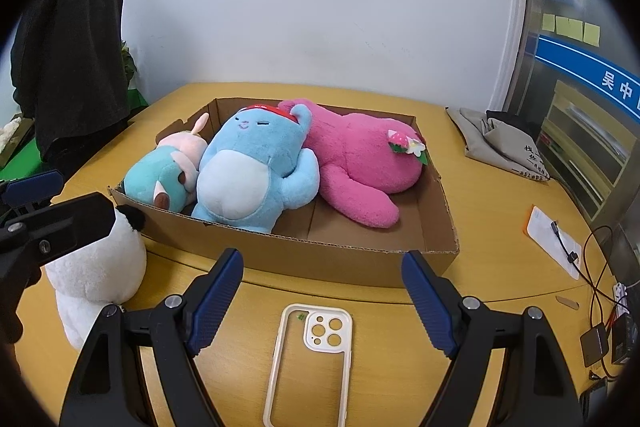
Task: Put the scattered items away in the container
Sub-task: 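Open both grippers and move them to the white panda plush, then close both grippers on the panda's body from either side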
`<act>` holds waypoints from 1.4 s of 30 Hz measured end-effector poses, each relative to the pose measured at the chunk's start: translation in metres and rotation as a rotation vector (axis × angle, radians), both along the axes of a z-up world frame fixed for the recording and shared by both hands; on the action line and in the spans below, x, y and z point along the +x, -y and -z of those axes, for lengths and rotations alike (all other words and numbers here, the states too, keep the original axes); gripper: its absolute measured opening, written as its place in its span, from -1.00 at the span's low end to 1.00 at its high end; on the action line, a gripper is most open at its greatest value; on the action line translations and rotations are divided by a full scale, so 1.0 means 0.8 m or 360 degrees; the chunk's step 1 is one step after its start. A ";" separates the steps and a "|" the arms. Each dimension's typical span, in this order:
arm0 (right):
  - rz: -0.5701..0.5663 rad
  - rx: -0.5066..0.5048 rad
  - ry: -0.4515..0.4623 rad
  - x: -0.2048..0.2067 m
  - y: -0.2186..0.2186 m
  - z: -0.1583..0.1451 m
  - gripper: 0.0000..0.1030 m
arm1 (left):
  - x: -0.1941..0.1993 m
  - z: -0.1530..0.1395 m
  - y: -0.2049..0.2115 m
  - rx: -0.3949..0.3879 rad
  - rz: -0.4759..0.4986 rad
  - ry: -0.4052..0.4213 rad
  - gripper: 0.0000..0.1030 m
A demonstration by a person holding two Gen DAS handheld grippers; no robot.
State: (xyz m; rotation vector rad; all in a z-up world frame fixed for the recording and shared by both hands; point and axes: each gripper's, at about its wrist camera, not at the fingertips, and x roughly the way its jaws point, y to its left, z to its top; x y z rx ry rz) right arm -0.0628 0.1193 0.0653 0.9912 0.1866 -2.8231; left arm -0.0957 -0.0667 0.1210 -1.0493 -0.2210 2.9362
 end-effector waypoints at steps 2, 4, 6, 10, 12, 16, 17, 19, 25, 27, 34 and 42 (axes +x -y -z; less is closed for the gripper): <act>0.0004 -0.0002 -0.0002 -0.001 -0.001 0.001 0.58 | -0.001 0.001 0.000 0.0005 -0.0005 0.0002 1.00; 0.0008 -0.0013 0.0005 -0.002 -0.003 0.002 0.58 | -0.002 0.003 -0.001 0.0004 -0.0002 0.0012 1.00; 0.0010 -0.0011 0.0011 -0.002 -0.003 0.003 0.58 | -0.003 0.004 -0.002 -0.0002 0.0000 0.0013 1.00; 0.0012 -0.0011 0.0013 -0.003 -0.004 0.005 0.58 | -0.004 0.007 -0.002 0.0004 0.0004 0.0020 1.00; 0.0015 -0.0010 0.0016 -0.003 -0.004 0.006 0.58 | -0.004 0.008 -0.002 -0.0003 0.0002 0.0022 1.00; 0.0024 -0.0015 0.0017 -0.004 -0.007 0.006 0.58 | -0.005 0.011 0.002 0.0013 -0.0003 0.0034 1.00; 0.0026 -0.0017 0.0022 -0.005 -0.007 0.007 0.58 | -0.004 0.012 0.002 0.0010 -0.0003 0.0038 1.00; 0.0025 -0.0014 0.0028 -0.006 -0.008 0.009 0.58 | -0.004 0.014 0.003 0.0007 -0.0005 0.0038 1.00; 0.0024 -0.0012 0.0046 -0.007 -0.005 0.013 0.58 | 0.002 0.020 0.017 0.0008 -0.0016 0.0051 1.00; 0.0004 -0.0007 0.0049 -0.006 -0.001 0.015 0.58 | 0.009 0.025 0.030 0.0019 -0.0046 0.0058 1.00; -0.0358 0.0062 0.0169 0.008 0.053 0.047 0.58 | 0.032 0.053 0.096 0.0109 -0.0207 0.0118 1.00; -0.0874 -0.0008 0.0292 0.044 0.140 0.076 0.58 | 0.058 0.062 0.177 0.0157 -0.0404 0.0172 1.00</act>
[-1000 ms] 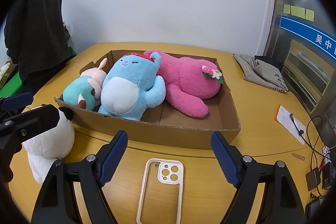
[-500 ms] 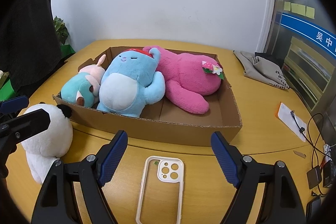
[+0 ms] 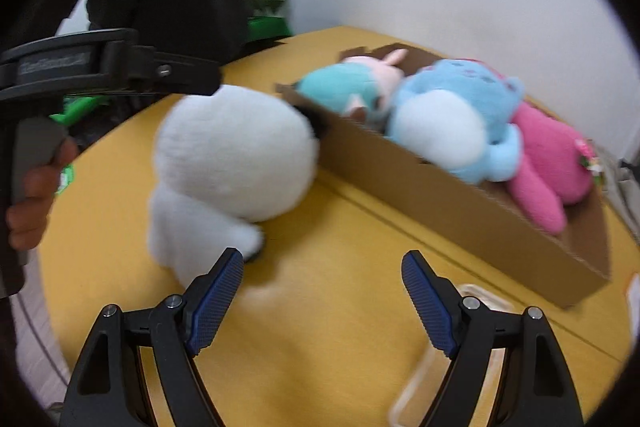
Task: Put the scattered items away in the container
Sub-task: 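Close both grippers on the panda's body from either side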
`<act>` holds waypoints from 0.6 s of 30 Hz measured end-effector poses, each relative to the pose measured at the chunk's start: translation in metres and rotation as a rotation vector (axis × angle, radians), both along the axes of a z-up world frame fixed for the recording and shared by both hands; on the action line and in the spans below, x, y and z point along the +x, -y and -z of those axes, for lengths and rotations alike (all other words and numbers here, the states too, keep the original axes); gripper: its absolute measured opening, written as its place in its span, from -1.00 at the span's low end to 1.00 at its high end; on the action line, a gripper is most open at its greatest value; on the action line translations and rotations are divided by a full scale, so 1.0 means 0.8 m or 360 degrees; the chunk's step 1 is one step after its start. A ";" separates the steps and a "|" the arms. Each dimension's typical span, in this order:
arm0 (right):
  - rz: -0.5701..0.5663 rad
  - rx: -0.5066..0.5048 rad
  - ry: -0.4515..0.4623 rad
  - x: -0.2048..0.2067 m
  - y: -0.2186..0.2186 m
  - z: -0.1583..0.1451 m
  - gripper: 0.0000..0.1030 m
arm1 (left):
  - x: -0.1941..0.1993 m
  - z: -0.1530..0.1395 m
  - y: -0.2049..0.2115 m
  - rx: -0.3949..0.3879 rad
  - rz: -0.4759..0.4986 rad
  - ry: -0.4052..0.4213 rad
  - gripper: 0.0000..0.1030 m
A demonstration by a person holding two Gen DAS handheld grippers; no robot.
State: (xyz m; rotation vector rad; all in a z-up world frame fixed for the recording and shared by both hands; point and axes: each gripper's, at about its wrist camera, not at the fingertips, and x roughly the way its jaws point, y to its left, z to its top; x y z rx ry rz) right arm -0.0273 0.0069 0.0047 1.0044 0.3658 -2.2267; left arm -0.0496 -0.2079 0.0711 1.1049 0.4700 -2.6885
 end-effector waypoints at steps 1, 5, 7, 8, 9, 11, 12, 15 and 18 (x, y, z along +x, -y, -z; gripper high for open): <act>-0.0012 -0.0034 0.0035 0.000 0.006 0.003 0.58 | 0.001 0.002 0.008 0.0018 -0.0005 0.0005 1.00; -0.0009 -0.0180 0.0162 -0.007 0.023 0.010 0.61 | -0.003 0.014 0.035 0.0065 0.0020 0.0010 1.00; 0.0007 -0.0253 0.0243 -0.014 0.032 0.017 0.65 | -0.017 0.023 0.041 0.0051 0.0072 0.0034 1.00; 0.0010 -0.0287 0.0291 -0.017 0.037 0.023 0.67 | -0.023 0.029 0.044 0.0038 0.0090 0.0057 1.00; 0.0012 -0.0313 0.0335 -0.021 0.043 0.029 0.69 | -0.030 0.035 0.047 0.0040 0.0116 0.0075 1.00; 0.0013 -0.0333 0.0393 -0.025 0.055 0.041 0.74 | -0.041 0.047 0.049 0.0048 0.0156 0.0123 0.98; 0.0017 -0.0323 0.0408 -0.026 0.063 0.048 0.76 | -0.046 0.053 0.046 0.0045 0.0195 0.0141 0.93; 0.0050 -0.0229 0.0391 -0.029 0.085 0.065 0.76 | -0.053 0.059 0.041 0.0103 0.0279 0.0132 0.81; 0.0057 -0.0200 0.0398 -0.040 0.103 0.077 0.81 | -0.059 0.065 0.042 0.0096 0.0290 0.0163 0.77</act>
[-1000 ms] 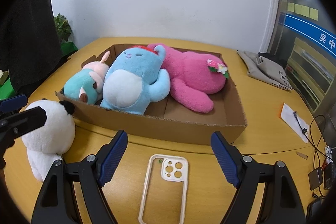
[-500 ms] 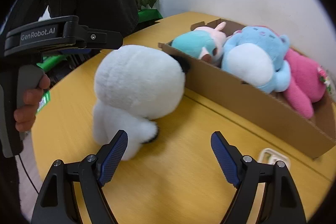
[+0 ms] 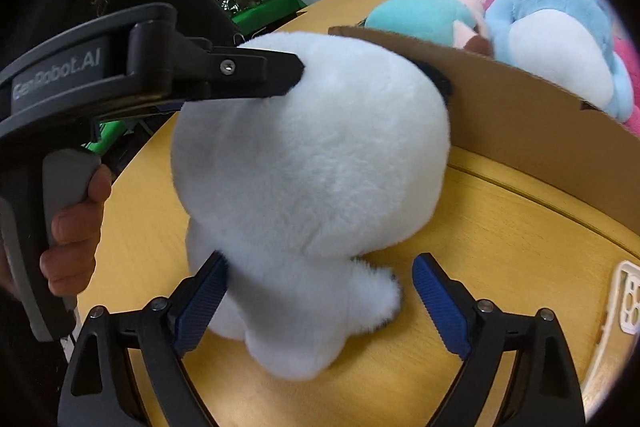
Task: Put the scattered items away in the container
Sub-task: 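Close both grippers on the panda's body from either side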
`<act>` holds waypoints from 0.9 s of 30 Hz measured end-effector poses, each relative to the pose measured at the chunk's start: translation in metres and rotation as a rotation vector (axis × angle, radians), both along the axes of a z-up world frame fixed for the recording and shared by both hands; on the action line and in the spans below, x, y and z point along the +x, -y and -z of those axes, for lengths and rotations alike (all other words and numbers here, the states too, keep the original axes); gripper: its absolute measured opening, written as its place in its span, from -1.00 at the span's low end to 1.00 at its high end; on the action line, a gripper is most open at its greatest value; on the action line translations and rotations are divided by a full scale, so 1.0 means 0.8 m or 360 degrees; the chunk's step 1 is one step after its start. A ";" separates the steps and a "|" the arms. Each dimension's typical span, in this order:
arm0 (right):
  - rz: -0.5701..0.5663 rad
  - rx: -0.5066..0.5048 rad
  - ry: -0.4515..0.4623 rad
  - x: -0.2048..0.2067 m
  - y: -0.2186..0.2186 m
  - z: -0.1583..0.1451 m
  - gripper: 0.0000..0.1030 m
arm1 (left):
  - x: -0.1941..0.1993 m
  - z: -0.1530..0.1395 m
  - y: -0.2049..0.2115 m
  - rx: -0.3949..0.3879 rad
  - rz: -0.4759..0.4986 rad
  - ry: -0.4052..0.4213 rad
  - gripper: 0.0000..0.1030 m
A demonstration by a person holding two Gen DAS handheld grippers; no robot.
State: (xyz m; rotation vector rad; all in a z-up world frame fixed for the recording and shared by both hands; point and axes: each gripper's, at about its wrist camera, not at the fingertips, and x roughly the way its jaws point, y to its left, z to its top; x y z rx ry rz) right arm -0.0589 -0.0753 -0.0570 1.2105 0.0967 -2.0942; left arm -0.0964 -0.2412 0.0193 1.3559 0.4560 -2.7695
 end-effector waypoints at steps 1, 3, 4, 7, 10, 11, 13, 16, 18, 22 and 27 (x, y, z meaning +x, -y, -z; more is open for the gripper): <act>-0.0007 0.0008 0.0002 -0.003 0.004 0.002 0.81 | -0.001 0.001 0.003 0.0020 0.0003 0.0007 0.77; -0.0041 0.0019 -0.0009 -0.005 0.010 0.003 0.78 | 0.000 0.002 0.008 0.0060 0.0008 0.0013 0.74; -0.0068 0.0010 -0.0010 -0.005 0.012 0.003 0.62 | 0.001 0.002 0.008 0.0062 0.0012 0.0013 0.73; -0.0130 -0.0038 0.0021 -0.002 0.017 0.003 0.37 | 0.001 0.002 0.005 0.0055 0.0021 0.0009 0.67; -0.0123 -0.0055 0.0027 0.002 0.018 -0.001 0.38 | 0.000 0.001 0.004 0.0053 0.0029 0.0010 0.66; -0.0114 -0.0057 0.0043 0.003 0.018 -0.002 0.43 | 0.000 0.001 0.003 0.0054 0.0033 0.0011 0.66; -0.0119 -0.0027 0.0052 0.007 0.025 -0.004 0.72 | 0.000 0.001 0.002 0.0062 0.0035 0.0014 0.66; -0.0134 0.0071 -0.0020 0.021 0.044 -0.007 0.85 | 0.000 0.001 0.001 0.0053 0.0028 0.0022 0.66; -0.0072 0.0076 -0.0035 0.016 0.046 -0.004 0.81 | 0.001 0.004 0.008 0.0102 0.0007 0.0031 0.65; -0.0072 0.0075 -0.0039 0.004 0.045 0.000 0.56 | 0.002 0.003 0.008 0.0097 0.0018 0.0035 0.64; -0.0111 0.0059 -0.0096 0.008 0.034 -0.006 0.11 | 0.004 -0.006 0.005 0.0144 0.0022 0.0019 0.50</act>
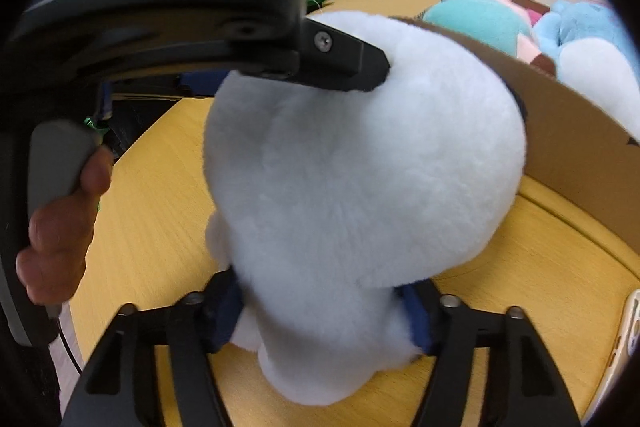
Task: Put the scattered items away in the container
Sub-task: 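Lift the panda with both grippers and lower it into the box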
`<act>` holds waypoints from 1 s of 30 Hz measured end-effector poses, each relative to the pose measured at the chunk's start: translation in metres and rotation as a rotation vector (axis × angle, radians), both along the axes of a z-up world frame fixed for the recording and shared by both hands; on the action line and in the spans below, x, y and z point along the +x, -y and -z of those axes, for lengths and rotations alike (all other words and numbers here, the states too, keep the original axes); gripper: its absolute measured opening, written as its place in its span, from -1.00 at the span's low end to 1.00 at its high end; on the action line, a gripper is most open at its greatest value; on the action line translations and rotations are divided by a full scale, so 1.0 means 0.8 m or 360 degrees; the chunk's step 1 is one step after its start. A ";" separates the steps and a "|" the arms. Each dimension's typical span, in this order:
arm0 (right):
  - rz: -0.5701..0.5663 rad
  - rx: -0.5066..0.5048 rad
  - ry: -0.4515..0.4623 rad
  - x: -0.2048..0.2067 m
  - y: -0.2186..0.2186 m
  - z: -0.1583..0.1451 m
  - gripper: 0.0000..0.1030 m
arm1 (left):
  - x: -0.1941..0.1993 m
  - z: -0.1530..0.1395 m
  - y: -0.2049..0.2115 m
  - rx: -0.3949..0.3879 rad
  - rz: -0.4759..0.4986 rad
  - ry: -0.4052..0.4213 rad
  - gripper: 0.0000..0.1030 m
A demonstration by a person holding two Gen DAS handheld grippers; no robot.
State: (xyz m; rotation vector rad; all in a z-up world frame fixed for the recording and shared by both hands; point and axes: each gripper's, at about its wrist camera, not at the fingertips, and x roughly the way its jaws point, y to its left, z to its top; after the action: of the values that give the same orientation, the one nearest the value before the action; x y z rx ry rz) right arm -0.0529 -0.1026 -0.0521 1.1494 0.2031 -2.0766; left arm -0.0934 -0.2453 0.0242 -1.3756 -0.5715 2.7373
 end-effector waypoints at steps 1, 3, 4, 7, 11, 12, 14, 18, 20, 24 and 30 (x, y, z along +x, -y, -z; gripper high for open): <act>0.0004 -0.0003 -0.0012 0.001 -0.003 -0.002 0.07 | 0.001 -0.003 -0.003 0.0015 0.0014 -0.0006 0.47; 0.0020 -0.0003 -0.0027 0.004 -0.013 -0.005 0.05 | 0.002 -0.008 -0.012 0.0030 0.0037 -0.0007 0.41; 0.0027 -0.0008 -0.0029 0.004 -0.020 -0.007 0.04 | 0.001 -0.011 -0.019 0.0031 0.0054 -0.0008 0.40; 0.0048 -0.0009 -0.0045 0.006 -0.042 -0.014 0.04 | 0.000 -0.024 -0.045 0.0034 0.0126 -0.0039 0.37; 0.0084 0.0001 -0.0145 0.008 -0.083 -0.041 0.04 | -0.006 -0.056 -0.084 0.0036 0.0219 -0.0123 0.37; 0.0096 0.0003 -0.0179 0.007 -0.094 -0.051 0.04 | -0.010 -0.067 -0.095 0.0033 0.0244 -0.0150 0.36; 0.0128 0.0005 -0.0255 0.002 -0.118 -0.072 0.04 | -0.022 -0.094 -0.124 0.0010 0.0314 -0.0213 0.36; 0.0213 0.0024 -0.0401 -0.017 -0.165 -0.110 0.03 | -0.061 -0.135 -0.175 -0.0045 0.0453 -0.0300 0.36; 0.0261 0.0037 -0.0452 -0.033 -0.190 -0.126 0.04 | -0.085 -0.150 -0.202 -0.0073 0.0525 -0.0330 0.36; 0.0351 0.0092 -0.0525 -0.073 -0.239 -0.148 0.04 | -0.138 -0.170 -0.246 -0.0101 0.0638 -0.0365 0.36; 0.0420 0.0159 -0.0556 -0.138 -0.292 -0.162 0.04 | -0.223 -0.174 -0.284 -0.0101 0.0722 -0.0347 0.36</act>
State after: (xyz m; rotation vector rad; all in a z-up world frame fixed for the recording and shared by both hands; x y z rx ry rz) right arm -0.1635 0.1309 0.0776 0.8999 0.3404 -2.5216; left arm -0.2715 -0.0177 0.1635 -1.0369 -0.1376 2.4975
